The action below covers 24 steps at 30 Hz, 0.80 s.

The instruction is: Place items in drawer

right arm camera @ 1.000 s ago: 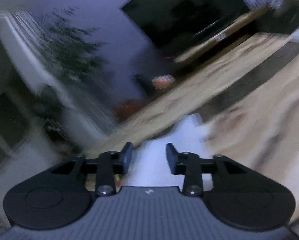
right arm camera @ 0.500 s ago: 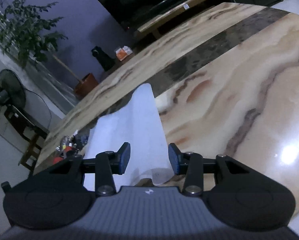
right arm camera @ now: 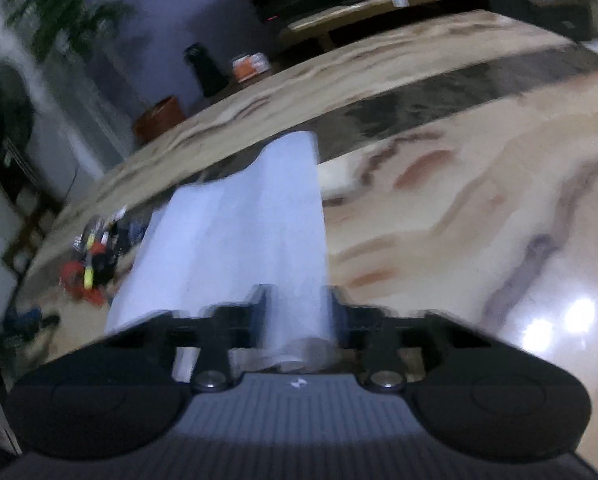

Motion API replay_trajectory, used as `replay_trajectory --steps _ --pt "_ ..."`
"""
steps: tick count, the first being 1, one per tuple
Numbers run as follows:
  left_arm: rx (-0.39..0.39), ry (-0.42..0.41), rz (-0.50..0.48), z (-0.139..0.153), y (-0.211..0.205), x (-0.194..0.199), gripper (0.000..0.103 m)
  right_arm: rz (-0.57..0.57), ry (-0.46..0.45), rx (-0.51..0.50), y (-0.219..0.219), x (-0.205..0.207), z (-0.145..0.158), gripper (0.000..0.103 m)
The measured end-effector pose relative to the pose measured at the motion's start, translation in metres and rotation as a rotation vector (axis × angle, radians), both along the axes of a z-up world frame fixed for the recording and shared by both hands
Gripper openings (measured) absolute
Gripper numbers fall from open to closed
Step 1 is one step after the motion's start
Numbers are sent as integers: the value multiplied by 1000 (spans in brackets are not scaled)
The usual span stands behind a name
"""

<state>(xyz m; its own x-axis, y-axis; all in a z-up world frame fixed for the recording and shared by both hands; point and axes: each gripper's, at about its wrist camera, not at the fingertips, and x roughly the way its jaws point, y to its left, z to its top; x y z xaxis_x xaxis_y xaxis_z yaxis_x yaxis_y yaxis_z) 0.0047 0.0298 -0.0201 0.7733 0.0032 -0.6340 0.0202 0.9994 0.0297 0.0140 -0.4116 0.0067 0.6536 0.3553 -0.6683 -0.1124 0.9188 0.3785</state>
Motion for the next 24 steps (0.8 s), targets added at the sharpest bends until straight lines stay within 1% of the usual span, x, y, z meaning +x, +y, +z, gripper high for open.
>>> replay_trajectory --steps 2,4,6,8,11,15,17,18,20,22,24 --pt "0 0 0 0 0 0 103 29 -19 -39 9 -2 1 1" --pt "0 0 0 0 0 0 103 41 -46 -46 14 -4 5 1" --pt "0 0 0 0 0 0 103 50 -111 -47 17 -9 17 1" --pt "0 0 0 0 0 0 103 72 -197 4 17 -16 32 1" --pt "0 0 0 0 0 0 103 112 -267 110 21 -23 51 1" --pt "0 0 0 0 0 0 103 211 -359 160 48 -31 74 1" --pt "0 0 0 0 0 0 103 255 -422 210 60 -35 89 1" --pt "0 0 0 0 0 0 103 277 -455 236 65 -37 97 1" --pt "0 0 0 0 0 0 103 313 -554 293 70 -44 116 1" --pt "0 0 0 0 0 0 103 322 -646 351 66 -52 132 1" --pt "0 0 0 0 0 0 103 303 -704 415 55 -56 139 1"
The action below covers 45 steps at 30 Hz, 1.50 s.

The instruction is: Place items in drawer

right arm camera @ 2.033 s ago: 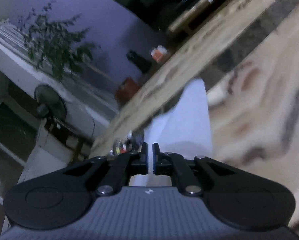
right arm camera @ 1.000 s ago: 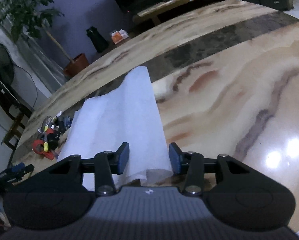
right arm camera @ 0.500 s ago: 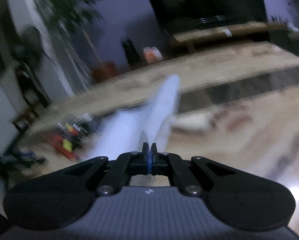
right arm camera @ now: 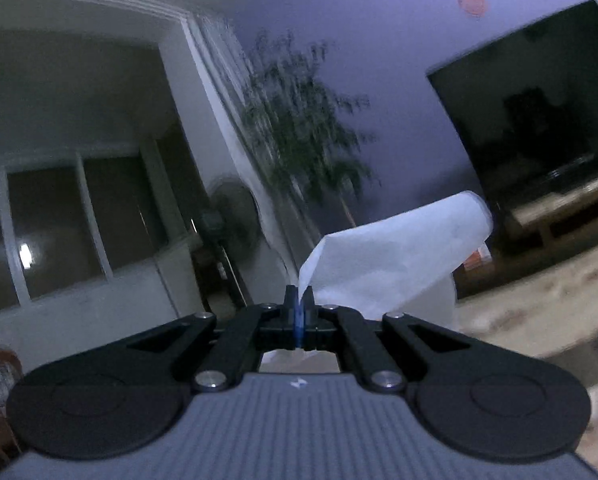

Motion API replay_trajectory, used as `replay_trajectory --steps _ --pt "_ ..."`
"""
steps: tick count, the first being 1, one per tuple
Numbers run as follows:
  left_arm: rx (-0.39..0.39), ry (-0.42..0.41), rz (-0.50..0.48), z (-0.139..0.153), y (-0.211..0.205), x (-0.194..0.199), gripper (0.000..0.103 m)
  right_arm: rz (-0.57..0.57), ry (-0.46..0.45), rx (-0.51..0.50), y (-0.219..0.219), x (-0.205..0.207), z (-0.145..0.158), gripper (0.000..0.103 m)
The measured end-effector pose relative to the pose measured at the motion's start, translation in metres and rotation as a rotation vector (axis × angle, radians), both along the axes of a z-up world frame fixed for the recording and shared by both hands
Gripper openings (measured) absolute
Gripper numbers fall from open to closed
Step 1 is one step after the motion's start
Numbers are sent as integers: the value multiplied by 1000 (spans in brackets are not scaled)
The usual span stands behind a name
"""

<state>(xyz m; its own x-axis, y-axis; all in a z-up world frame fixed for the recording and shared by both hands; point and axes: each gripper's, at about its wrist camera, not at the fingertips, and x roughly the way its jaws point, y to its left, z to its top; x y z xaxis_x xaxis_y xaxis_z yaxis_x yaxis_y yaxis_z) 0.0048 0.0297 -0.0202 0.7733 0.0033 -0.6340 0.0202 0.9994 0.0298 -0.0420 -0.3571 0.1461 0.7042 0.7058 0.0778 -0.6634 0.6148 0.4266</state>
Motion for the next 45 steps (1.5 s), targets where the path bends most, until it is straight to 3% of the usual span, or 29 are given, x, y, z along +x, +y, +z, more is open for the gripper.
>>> replay_trajectory --steps 3,8,11,16,19,22,25,27,29,31,33,35,41,45 --pt "0 0 0 0 0 0 103 -37 2 16 -24 0 3 1" --pt "0 0 0 0 0 0 103 -152 308 -27 -81 14 -33 1" --pt "0 0 0 0 0 0 103 -182 399 -104 -108 9 -49 2" --pt "0 0 0 0 0 0 103 -334 486 -192 -149 1 -66 2" --pt "0 0 0 0 0 0 103 -372 511 -265 -153 1 -73 2" --pt "0 0 0 0 0 0 103 -392 532 -410 -143 10 -83 4" --pt "0 0 0 0 0 0 103 -393 628 -524 -132 14 -106 8" --pt "0 0 0 0 0 0 103 -462 609 -620 -123 8 -102 19" --pt "0 0 0 0 0 0 103 -535 509 -688 -115 -3 -94 28" --pt "0 0 0 0 0 0 103 -581 375 -716 -107 -18 -80 28" --pt "0 0 0 0 0 0 103 -495 253 -665 -97 -33 -69 28" --pt "0 0 0 0 0 0 103 -339 214 -628 -82 -36 -68 29" --pt "0 0 0 0 0 0 103 -80 243 -844 -11 -32 -97 30" --pt "0 0 0 0 0 0 103 -37 246 -939 12 -31 -108 30"
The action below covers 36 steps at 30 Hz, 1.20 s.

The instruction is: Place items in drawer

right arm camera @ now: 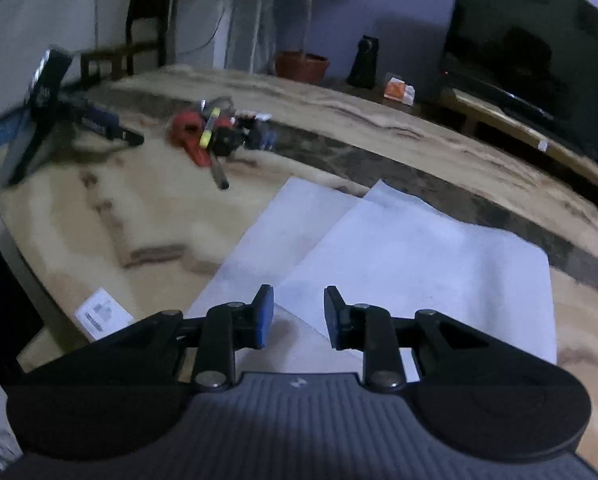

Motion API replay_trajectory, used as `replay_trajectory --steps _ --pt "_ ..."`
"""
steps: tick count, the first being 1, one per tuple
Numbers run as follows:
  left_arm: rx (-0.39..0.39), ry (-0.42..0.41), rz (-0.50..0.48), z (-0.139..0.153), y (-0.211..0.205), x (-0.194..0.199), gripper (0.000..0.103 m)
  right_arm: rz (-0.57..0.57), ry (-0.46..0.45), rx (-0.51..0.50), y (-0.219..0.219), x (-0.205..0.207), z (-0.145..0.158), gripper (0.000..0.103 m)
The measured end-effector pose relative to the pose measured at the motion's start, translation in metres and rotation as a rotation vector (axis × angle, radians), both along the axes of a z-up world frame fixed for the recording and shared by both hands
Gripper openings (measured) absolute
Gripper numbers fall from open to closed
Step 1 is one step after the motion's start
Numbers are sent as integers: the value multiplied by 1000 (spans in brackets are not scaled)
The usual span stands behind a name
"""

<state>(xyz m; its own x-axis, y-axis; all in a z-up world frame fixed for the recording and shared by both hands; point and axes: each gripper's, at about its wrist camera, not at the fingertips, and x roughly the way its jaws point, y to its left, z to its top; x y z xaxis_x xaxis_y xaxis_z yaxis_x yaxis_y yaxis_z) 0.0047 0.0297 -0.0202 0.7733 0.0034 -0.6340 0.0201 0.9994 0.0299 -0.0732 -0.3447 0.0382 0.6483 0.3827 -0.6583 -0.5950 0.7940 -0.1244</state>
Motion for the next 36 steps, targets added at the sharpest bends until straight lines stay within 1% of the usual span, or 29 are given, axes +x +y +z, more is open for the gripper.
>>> replay_trajectory --steps 1,4,9,11,16,17,19,21,23,25,27,29,33,36 --pt "0 0 0 0 0 0 103 0 1 15 1 2 2 30" --pt "0 0 0 0 0 0 103 -29 43 69 -1 15 0 30" --pt "0 0 0 0 0 0 103 -20 114 34 7 26 -17 30" --pt "0 0 0 0 0 0 103 -16 109 -1 13 25 -22 30" --pt "0 0 0 0 0 0 103 -21 86 -7 14 27 -23 31" --pt "0 0 0 0 0 0 103 -25 79 -6 14 28 -22 34" --pt "0 0 0 0 0 0 103 -26 93 -11 15 31 -26 37" --pt "0 0 0 0 0 0 103 -26 81 -9 15 32 -27 42" --pt "0 0 0 0 0 0 103 -28 89 -1 15 34 -28 42" --pt "0 0 0 0 0 0 103 -17 92 7 14 34 -28 37" --pt "0 0 0 0 0 0 103 -13 107 26 14 36 -29 17" --pt "0 0 0 0 0 0 103 -20 106 21 15 36 -29 11" --pt "0 0 0 0 0 0 103 -48 140 71 9 41 -27 3" --pt "0 0 0 0 0 0 103 -66 137 126 2 41 -20 3"
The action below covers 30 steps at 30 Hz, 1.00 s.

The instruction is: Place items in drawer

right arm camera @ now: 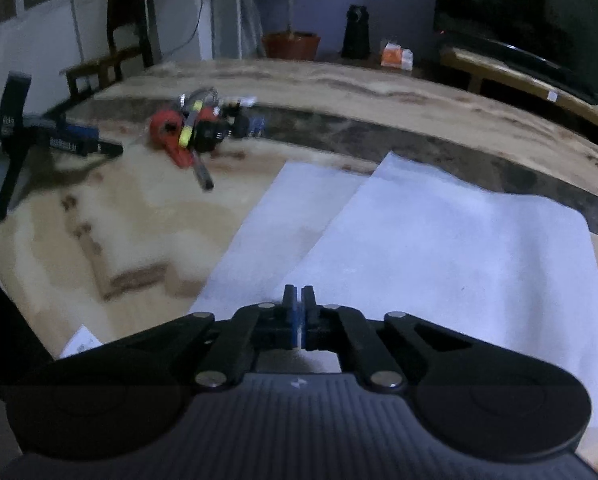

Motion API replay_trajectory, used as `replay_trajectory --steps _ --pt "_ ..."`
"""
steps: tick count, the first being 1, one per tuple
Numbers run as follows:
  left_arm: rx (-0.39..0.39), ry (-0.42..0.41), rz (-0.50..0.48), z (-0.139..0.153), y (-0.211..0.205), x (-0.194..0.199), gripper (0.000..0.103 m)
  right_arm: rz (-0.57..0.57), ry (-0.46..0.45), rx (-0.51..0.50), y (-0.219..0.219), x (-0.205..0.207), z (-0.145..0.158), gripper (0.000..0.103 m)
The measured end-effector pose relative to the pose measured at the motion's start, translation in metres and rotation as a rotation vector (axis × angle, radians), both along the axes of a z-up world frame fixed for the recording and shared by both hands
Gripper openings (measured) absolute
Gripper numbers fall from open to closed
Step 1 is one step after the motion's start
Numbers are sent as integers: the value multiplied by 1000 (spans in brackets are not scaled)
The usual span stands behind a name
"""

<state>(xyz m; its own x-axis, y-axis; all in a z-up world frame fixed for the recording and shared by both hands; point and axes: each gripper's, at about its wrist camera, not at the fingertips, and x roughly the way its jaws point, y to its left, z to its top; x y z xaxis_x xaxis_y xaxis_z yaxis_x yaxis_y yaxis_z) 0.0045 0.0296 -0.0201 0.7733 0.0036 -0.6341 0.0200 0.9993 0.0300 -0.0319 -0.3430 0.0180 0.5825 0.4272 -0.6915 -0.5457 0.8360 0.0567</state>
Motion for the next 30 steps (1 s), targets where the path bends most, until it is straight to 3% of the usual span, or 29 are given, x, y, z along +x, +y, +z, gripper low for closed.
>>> replay_trajectory --steps 5,7,9,14,18,20,22,24,25,27,30 --pt "0 0 0 0 0 0 103 -7 -8 15 -4 -1 4 2" --pt "0 0 0 0 0 0 103 17 3 2 -1 -2 3 8" --pt "0 0 0 0 0 0 103 42 3 -21 4 -4 1 30" --pt "0 0 0 0 0 0 103 44 5 -66 12 -1 -4 32" --pt "0 0 0 0 0 0 103 39 -11 -96 18 0 -9 52" --pt "0 0 0 0 0 0 103 33 -6 -85 18 2 -9 55" --pt "0 0 0 0 0 0 103 26 0 -74 17 3 -10 48" --pt "0 0 0 0 0 0 103 10 1 -70 14 5 -9 20" --pt "0 0 0 0 0 0 103 0 3 -65 12 6 -9 14" --pt "0 0 0 0 0 0 103 -33 32 -20 4 11 -8 7" --pt "0 0 0 0 0 0 103 -49 49 7 -1 12 -8 4"
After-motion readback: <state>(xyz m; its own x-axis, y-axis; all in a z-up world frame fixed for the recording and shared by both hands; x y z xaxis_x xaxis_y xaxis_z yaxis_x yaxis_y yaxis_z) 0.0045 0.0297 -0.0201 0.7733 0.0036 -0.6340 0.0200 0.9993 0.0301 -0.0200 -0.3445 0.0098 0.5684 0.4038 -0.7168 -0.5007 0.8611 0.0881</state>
